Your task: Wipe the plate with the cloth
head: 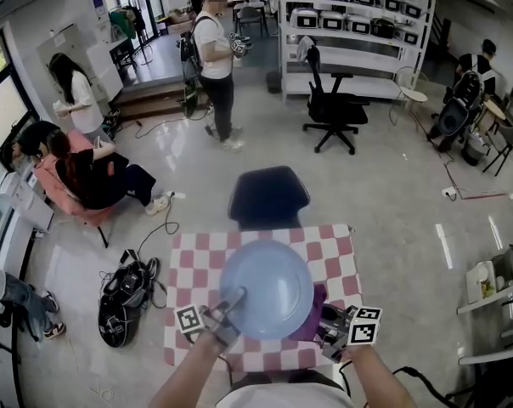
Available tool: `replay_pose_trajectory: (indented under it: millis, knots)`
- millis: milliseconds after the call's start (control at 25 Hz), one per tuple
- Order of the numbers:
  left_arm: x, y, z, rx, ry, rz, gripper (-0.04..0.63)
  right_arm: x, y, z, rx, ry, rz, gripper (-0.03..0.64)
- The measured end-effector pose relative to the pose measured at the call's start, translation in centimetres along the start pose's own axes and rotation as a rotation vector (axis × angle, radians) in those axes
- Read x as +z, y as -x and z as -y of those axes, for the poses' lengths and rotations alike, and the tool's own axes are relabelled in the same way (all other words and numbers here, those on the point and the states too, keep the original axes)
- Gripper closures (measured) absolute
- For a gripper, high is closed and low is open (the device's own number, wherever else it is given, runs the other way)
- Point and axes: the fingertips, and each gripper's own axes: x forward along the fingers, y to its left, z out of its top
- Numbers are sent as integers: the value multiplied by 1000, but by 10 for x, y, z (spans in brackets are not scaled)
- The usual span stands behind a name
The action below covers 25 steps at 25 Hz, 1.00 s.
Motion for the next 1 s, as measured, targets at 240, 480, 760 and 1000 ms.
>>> replay_pose_trajectory:
  millis: [240,480,760,1000]
  knots:
    - [-23,11,3,-5,-33,-169,546,33,17,-1,-6,77,-40,517]
    - [-59,16,11,-12,-68,-377,541,48,14,-9,38,132,-104,517]
    - [-103,25,13,2,-106,-635,536,44,-6,-9,66,144,-164,517]
    - [-124,31,-9,68,-149,-722,540,36,-24,-3,87,135,-204,515]
